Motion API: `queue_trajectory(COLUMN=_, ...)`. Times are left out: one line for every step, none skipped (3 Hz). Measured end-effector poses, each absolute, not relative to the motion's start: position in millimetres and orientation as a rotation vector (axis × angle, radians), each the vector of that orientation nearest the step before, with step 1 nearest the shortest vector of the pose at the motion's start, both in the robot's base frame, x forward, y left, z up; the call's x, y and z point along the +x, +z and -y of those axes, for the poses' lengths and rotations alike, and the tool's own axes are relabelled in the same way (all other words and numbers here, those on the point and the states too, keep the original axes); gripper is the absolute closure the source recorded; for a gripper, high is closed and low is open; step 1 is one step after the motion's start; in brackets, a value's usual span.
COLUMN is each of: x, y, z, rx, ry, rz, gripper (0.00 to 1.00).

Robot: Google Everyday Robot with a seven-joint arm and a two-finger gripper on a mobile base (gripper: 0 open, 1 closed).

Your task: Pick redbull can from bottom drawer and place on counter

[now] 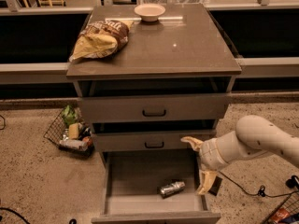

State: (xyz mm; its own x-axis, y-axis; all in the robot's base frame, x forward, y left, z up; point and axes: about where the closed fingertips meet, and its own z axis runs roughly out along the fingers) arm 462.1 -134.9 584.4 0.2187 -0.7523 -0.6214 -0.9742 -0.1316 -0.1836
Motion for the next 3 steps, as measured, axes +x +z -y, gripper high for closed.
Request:
queue_trajectory(x=467, y=518, z=128, rx=-1.996, ry=0.598, rz=-1.560, gripper=0.00)
queue_trajectory(x=470, y=471, z=115, rx=-2.037, ry=0.662, rz=-1.506, gripper=0.00)
queue_trajectory(x=471, y=435, z=104, rx=-2.043, ry=0.734, rz=-1.475, gripper=0.00)
